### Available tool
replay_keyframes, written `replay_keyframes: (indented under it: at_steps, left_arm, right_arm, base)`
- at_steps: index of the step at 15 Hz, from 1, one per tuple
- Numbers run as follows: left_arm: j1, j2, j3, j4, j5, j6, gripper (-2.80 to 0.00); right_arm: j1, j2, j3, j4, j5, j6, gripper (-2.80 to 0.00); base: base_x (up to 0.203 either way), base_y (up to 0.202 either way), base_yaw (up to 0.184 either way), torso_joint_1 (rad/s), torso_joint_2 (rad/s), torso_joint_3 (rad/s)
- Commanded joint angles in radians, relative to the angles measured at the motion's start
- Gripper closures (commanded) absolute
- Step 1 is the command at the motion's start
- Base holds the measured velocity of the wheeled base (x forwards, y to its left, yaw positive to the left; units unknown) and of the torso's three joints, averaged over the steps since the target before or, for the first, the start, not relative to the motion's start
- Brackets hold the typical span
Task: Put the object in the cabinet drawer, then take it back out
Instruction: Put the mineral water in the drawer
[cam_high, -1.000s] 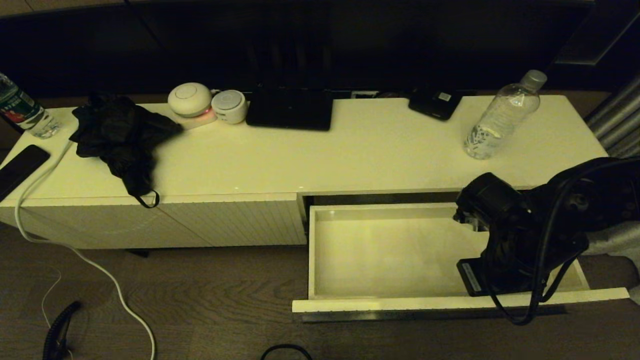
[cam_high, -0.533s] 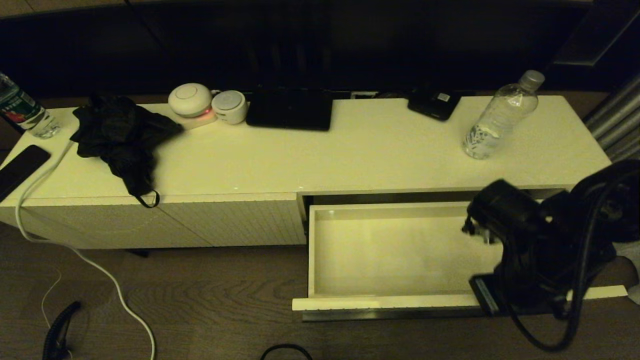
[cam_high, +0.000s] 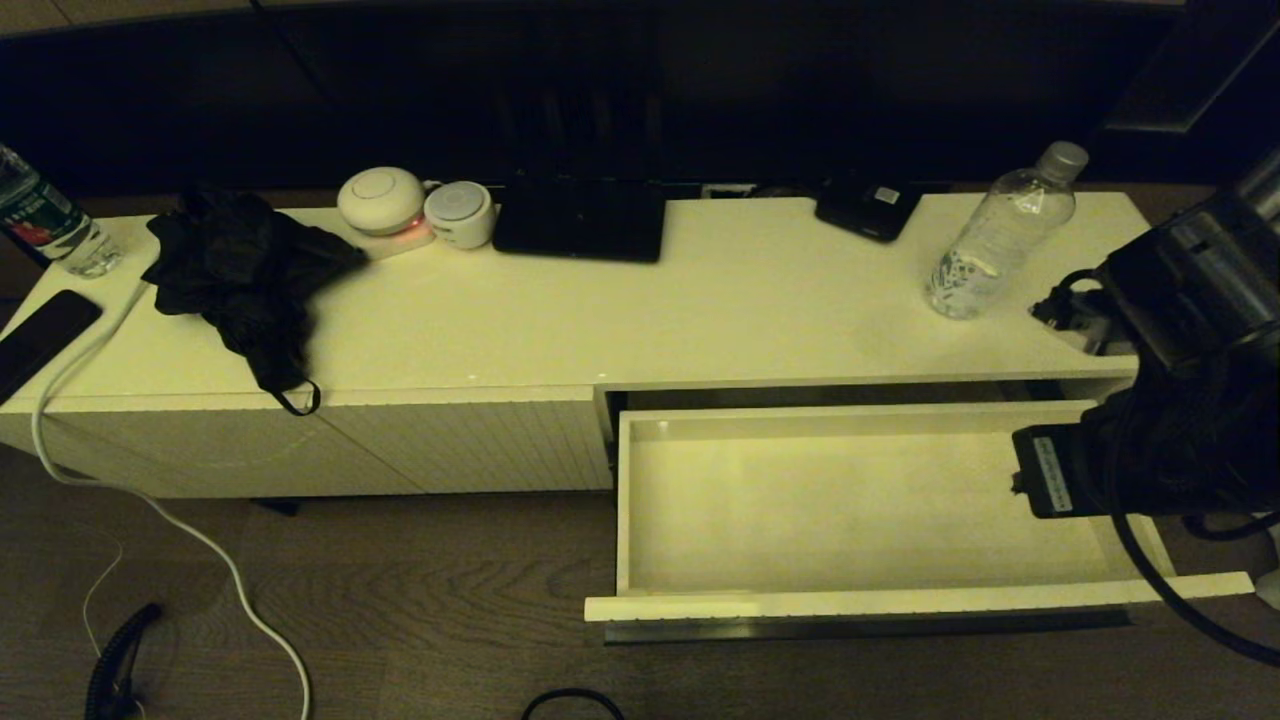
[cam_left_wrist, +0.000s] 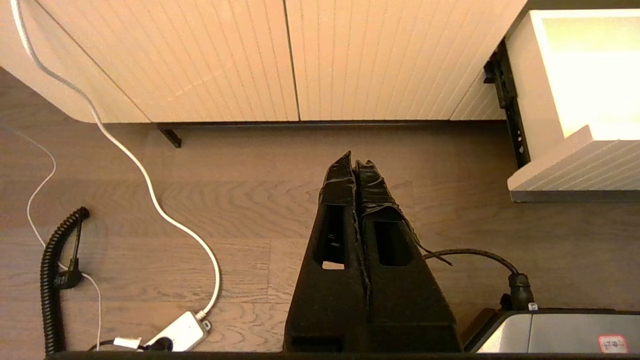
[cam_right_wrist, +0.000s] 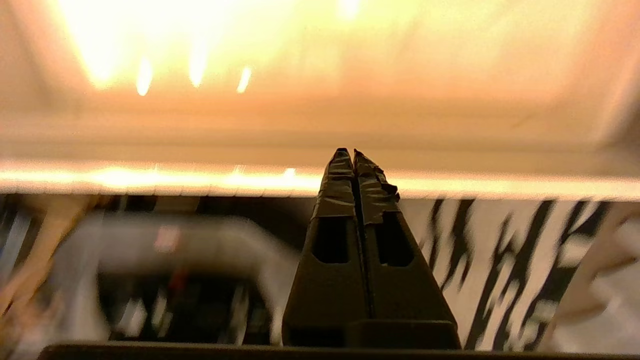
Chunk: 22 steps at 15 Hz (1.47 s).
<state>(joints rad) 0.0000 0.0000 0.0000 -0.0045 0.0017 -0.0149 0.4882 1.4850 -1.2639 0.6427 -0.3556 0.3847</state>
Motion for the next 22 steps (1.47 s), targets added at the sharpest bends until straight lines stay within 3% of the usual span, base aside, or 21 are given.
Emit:
replay_keyframes:
  at_steps: [1, 2, 4, 8, 11, 13, 16, 17, 22]
  left_arm:
    - [0.000, -0.002, 0.002, 0.000, 0.000, 0.000, 0.00]
    - [0.000, -0.002, 0.002, 0.000, 0.000, 0.000, 0.00]
    - [0.000, -0.002, 0.000, 0.000, 0.000, 0.000, 0.00]
    - [0.000, -0.002, 0.001, 0.000, 0.000, 0.000, 0.00]
    - [0.000, -0.002, 0.002, 0.000, 0.000, 0.000, 0.00]
    - [0.000, -0.002, 0.001, 0.000, 0.000, 0.000, 0.00]
    - [0.000, -0.002, 0.001, 0.000, 0.000, 0.000, 0.00]
    - [0.000, -0.002, 0.002, 0.000, 0.000, 0.000, 0.00]
    - [0.000, -0.002, 0.000, 0.000, 0.000, 0.000, 0.00]
  right_arm:
    - [0.060, -0.104, 0.053, -0.075, -0.202, -0.012, 0.00]
    - [0.067, -0.118, 0.089, -0.133, -0.266, -0.030, 0.00]
    - [0.071, -0.137, 0.176, -0.283, -0.300, -0.055, 0.00]
    - [0.086, -0.124, 0.400, -0.700, -0.401, -0.129, 0.00]
    - [0.077, -0.085, 0.473, -0.992, -0.480, -0.168, 0.00]
    - [0.075, -0.066, 0.497, -1.133, -0.572, -0.167, 0.00]
    - [0.074, -0.069, 0.581, -1.263, -0.595, -0.165, 0.00]
    - [0.074, -0.055, 0.619, -1.286, -0.597, -0.159, -2.80]
    - [0.102, -0.063, 0.712, -1.318, -0.623, -0.103, -2.80]
  base:
    - [0.000, 0.000, 0.000, 0.000, 0.00, 0.000]
    - [0.000, 0.000, 0.000, 0.000, 0.00, 0.000]
    - [0.000, 0.000, 0.000, 0.000, 0.00, 0.000]
    - [0.000, 0.000, 0.000, 0.000, 0.00, 0.000]
    - [0.000, 0.000, 0.000, 0.000, 0.00, 0.000]
    - [0.000, 0.000, 0.000, 0.000, 0.00, 0.000]
    - [0.000, 0.000, 0.000, 0.000, 0.00, 0.000]
    - [0.000, 0.000, 0.000, 0.000, 0.00, 0.000]
    - [0.000, 0.000, 0.000, 0.000, 0.00, 0.000]
